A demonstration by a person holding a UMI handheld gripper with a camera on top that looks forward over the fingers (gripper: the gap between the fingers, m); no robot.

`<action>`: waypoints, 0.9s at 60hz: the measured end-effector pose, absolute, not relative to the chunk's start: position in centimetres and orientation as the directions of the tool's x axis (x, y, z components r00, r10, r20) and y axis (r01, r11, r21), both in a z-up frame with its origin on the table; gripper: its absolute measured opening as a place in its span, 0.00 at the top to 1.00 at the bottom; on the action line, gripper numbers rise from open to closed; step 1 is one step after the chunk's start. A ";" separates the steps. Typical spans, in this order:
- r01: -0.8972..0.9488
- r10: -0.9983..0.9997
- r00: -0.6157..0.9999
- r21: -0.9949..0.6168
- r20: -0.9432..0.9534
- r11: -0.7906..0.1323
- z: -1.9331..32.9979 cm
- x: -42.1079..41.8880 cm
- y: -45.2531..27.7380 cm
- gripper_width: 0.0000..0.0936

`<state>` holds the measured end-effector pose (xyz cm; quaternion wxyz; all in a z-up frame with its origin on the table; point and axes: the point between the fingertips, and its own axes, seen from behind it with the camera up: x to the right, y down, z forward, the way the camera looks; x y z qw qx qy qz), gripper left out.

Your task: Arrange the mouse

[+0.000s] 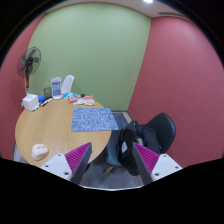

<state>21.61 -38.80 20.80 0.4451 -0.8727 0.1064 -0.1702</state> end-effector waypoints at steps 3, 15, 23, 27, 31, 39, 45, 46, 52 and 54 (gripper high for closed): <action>-0.036 -0.339 0.919 -0.813 0.202 -0.581 20.7 21.5 -38.8 0.11; -0.043 -0.342 0.916 -0.796 0.210 -0.604 18.5 18.6 -39.9 0.11; -0.074 -0.307 0.938 -0.769 0.163 -0.635 14.1 12.4 -41.5 0.11; -0.069 -0.262 0.955 -0.756 0.139 -0.651 11.5 8.3 -41.8 0.11; -0.051 -0.208 0.971 -0.744 0.120 -0.666 8.9 4.1 -41.6 0.11; -0.049 -0.119 0.992 -0.737 0.044 -0.674 5.3 -3.7 -39.9 0.11; -0.057 -0.087 0.996 -0.747 0.001 -0.663 3.1 -8.0 -37.1 0.11; -0.059 -0.083 0.996 -0.749 -0.005 -0.660 2.8 -8.5 -36.5 0.11; -0.081 -0.088 0.996 -0.753 -0.031 -0.654 1.4 -10.8 -33.3 0.11; -0.088 -0.092 0.995 -0.752 -0.036 -0.654 0.9 -11.0 -32.3 0.11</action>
